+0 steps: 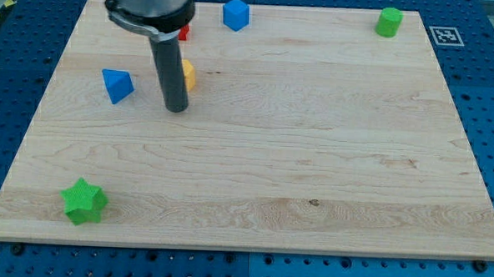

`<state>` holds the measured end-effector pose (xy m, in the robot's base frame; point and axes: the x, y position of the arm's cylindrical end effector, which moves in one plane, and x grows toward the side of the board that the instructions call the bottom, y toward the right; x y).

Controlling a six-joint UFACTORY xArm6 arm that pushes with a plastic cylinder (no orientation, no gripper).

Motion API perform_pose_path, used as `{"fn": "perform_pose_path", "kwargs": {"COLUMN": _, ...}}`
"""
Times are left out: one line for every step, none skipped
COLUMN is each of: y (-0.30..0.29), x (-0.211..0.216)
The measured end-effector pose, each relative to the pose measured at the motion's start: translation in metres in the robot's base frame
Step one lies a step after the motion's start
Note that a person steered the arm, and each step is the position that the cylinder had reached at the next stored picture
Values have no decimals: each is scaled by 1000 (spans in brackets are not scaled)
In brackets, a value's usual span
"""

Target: Move the yellow hexagon closer to the red star

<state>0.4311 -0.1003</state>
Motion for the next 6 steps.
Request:
{"fn": "perform_pose_path", "kwargs": {"y": 1, "x": -3}}
{"fn": "perform_pose_path", "kwargs": {"y": 1, "x": -23}}
{"fn": "perform_pose_path", "kwargs": {"y": -6, "x": -43}}
{"fn": "perform_pose_path", "kwargs": {"y": -8, "x": -58}}
{"fn": "perform_pose_path", "kwargs": {"y": -8, "x": -74}}
{"fn": "perform_pose_path", "kwargs": {"y": -8, "x": -83}}
